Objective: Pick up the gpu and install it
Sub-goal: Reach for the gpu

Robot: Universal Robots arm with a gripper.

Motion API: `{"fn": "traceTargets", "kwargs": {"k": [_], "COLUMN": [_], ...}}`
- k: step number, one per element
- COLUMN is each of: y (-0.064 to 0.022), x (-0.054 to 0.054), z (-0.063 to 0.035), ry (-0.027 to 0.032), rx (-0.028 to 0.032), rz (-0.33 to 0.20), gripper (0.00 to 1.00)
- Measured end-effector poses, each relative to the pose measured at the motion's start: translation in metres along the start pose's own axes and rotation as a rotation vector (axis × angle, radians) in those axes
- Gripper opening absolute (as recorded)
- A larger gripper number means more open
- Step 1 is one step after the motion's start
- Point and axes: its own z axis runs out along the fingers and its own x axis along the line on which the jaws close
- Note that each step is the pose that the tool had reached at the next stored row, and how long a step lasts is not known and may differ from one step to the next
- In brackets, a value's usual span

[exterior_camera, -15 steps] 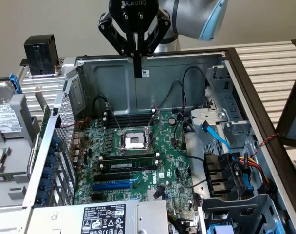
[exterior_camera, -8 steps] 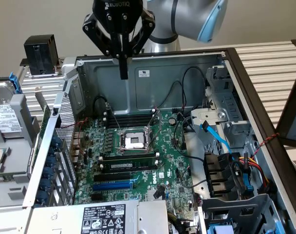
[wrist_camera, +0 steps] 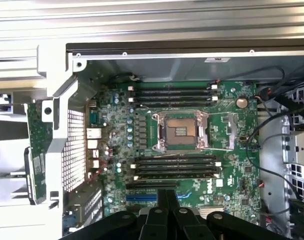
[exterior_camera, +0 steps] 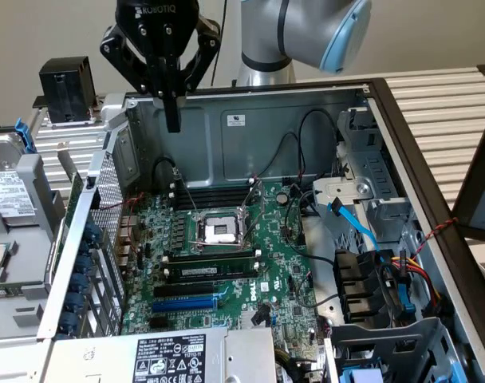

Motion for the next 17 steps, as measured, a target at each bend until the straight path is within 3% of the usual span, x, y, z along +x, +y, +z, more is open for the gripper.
{"fn": "traceTargets", "kwargs": {"k": [6,17], "y": [-0.0020,-0.0057], "x": [0.027,0.077], "z": [-0.0006,-0.0015], "ry": [0.0002,0.0013], "rx": [-0.0029,-0.0176], "rz": [0.000,0.000], "gripper": [0.11,0.11]}}
